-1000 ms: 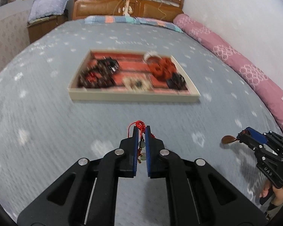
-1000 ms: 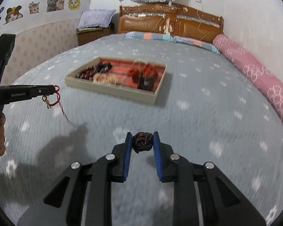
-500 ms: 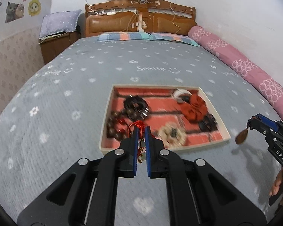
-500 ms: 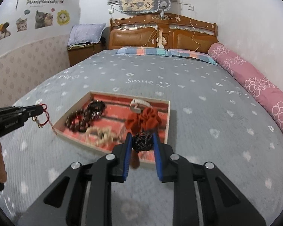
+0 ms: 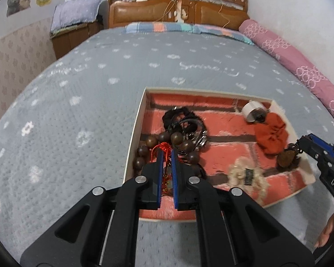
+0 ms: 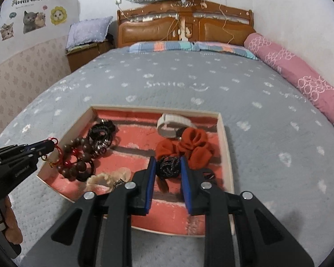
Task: Organize jewelry
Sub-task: 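Lower both items into the tray and open both grippers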
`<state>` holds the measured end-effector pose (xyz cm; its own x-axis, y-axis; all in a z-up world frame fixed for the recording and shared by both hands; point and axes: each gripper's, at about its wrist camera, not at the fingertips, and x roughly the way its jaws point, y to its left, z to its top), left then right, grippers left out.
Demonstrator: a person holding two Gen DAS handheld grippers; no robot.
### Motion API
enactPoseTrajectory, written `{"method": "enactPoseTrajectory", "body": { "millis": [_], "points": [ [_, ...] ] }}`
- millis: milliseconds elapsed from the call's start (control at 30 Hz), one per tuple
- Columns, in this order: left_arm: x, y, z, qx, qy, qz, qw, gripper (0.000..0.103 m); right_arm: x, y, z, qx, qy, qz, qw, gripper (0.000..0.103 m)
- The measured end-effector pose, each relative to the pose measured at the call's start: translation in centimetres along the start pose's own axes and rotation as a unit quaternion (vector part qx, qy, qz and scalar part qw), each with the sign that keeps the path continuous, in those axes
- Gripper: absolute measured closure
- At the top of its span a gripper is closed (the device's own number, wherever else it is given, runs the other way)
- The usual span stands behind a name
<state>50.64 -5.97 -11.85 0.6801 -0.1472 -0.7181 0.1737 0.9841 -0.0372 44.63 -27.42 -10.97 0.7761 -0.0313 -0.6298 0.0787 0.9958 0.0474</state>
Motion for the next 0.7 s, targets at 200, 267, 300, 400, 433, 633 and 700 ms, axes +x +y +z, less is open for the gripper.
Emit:
{"method": "enactPoseTrajectory", "body": {
  "millis": [200,267,300,400,433,633,700],
  "points": [
    [2.7,0.3,-0.9,-0.002,0.019,0.012,0.9998,0.097,2.0,-0.1,-1.9,0.007,0.020,-0.009,1.000,0.080],
    [3.0,0.5,-1.4,-0.003,0.021,0.016,0.9997,0.096,2.1,-0.1,-2.3,0.007,0.022,-0.011,1.000,0.080],
    [3.1,0.5,-1.5,-0.003,0.021,0.018,0.9996,0.093,2.3,-0.2,-2.5,0.008,0.026,-0.008,1.000,0.080],
    [2.8,0.8,-1.9,-0.003,0.021,0.023,0.9995,0.065,2.6,-0.3,-2.9,0.010,0.041,-0.001,0.999,0.079],
    [2.5,0.9,-2.0,-0.002,0.019,0.023,0.9996,0.056,2.6,-0.3,-3.0,0.011,0.042,0.001,0.999,0.079],
    [-0.8,0.8,-2.2,0.004,0.007,0.016,0.9998,0.036,1.6,-0.4,-2.9,0.004,0.052,0.007,0.999,0.047],
    [-2.3,0.8,-2.0,0.006,-0.001,0.018,0.9998,0.029,0.7,-0.7,-2.7,0.006,0.049,0.008,0.999,0.046]
  ]
}}
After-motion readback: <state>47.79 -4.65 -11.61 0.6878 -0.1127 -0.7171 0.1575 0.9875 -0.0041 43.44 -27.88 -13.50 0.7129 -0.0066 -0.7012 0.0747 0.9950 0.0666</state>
